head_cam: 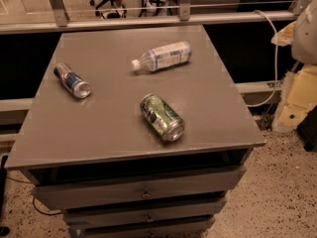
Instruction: Move blue plastic bottle near redbull can
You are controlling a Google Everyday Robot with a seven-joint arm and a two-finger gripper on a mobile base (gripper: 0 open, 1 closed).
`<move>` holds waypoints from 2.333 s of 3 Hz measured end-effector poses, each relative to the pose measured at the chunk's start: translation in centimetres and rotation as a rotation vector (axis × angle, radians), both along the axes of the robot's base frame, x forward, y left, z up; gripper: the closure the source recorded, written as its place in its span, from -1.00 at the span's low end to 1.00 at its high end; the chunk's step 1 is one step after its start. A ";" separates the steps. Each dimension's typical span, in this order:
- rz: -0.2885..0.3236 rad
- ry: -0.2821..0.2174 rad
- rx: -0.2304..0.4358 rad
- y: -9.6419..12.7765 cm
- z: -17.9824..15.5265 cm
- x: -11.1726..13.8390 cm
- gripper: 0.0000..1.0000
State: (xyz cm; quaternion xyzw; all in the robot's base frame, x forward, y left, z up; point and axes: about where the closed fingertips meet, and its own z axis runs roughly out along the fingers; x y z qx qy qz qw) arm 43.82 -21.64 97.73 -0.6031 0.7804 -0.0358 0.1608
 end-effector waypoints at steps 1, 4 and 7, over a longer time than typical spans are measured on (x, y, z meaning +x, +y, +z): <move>0.000 0.000 0.000 0.0 0.0 0.0 -1.00; 0.178 -0.057 0.182 6.8 -2.3 6.8 -1.00; 0.312 -0.193 0.319 16.8 -2.8 21.9 -1.00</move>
Offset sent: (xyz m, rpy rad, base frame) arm 0.0079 0.0147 -0.0051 0.0653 0.0063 0.0597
